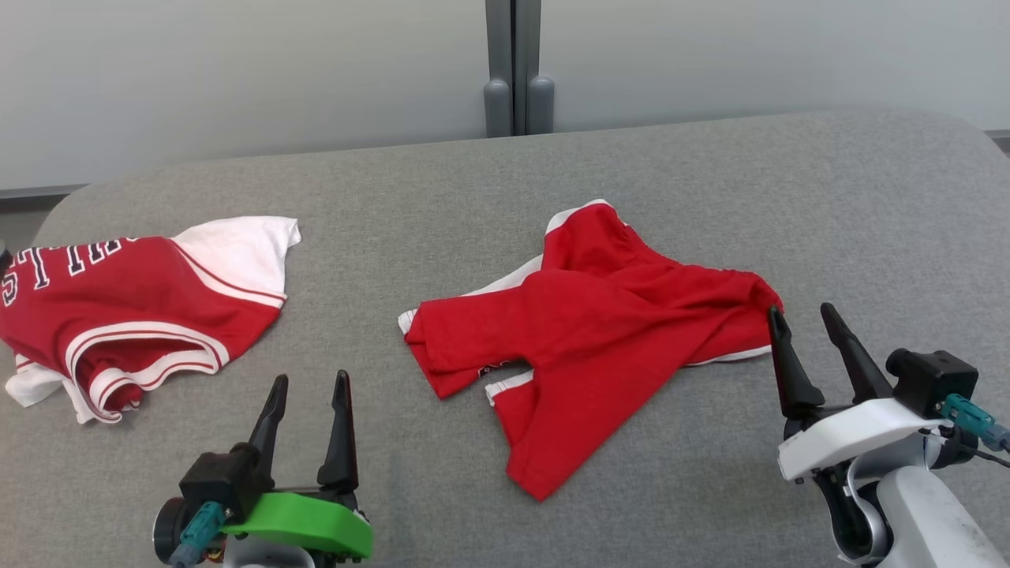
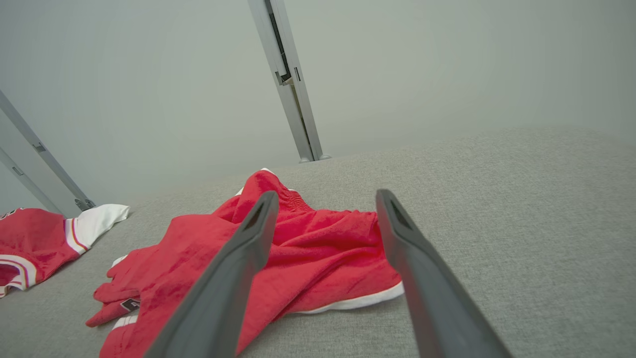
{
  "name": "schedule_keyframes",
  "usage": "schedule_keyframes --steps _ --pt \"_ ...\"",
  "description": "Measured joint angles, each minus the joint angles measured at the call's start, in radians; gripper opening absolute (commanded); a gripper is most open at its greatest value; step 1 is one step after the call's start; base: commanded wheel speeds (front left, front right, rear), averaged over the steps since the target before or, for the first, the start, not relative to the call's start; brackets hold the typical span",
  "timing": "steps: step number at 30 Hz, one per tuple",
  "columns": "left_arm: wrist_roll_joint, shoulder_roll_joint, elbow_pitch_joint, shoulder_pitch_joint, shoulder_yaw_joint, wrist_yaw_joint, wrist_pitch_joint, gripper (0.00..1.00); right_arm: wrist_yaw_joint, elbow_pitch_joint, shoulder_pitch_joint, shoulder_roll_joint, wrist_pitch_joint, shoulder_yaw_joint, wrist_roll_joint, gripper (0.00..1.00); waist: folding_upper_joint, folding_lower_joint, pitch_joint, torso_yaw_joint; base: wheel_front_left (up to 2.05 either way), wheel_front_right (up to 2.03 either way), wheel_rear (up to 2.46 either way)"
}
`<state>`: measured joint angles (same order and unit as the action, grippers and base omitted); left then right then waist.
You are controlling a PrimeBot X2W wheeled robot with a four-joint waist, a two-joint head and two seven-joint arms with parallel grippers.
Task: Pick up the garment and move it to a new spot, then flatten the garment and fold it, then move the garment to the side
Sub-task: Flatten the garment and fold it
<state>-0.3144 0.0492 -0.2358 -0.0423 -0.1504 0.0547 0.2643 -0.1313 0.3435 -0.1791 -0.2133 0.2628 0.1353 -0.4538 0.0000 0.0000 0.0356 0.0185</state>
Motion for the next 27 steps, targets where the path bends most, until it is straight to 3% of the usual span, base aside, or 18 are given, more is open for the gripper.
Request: schedule_keyframes --steps 4,9,16,27 --pt "-0.001 0.000 -0.030 -0.027 -0.016 0.007 -0.019 1.00 0.000 -0.023 -0.001 0.014 0.000 -0.001 0.010 1.00 0.0000 0.0000 0.004 -0.011 0.00 0.00 0.00" --pt "-0.043 0.009 -0.092 -0.127 -0.027 0.028 -0.154 1.00 0.000 -0.042 -0.012 0.030 0.000 0.001 0.018 1.00 0.0000 0.0000 0.010 -0.031 0.00 0.00 0.00" --pt "-0.189 0.080 -0.263 -0.338 -0.025 0.062 -0.519 1.00 0.000 -0.054 -0.044 0.048 0.000 0.006 0.019 1.00 0.0000 0.0000 0.034 -0.081 0.00 0.00 0.00" --pt "-0.440 0.239 -0.402 -0.568 -0.075 0.073 -0.936 1.00 0.000 -0.068 -0.108 0.081 0.000 -0.007 0.016 1.00 0.0000 0.0000 0.122 -0.198 0.00 0.00 0.00"
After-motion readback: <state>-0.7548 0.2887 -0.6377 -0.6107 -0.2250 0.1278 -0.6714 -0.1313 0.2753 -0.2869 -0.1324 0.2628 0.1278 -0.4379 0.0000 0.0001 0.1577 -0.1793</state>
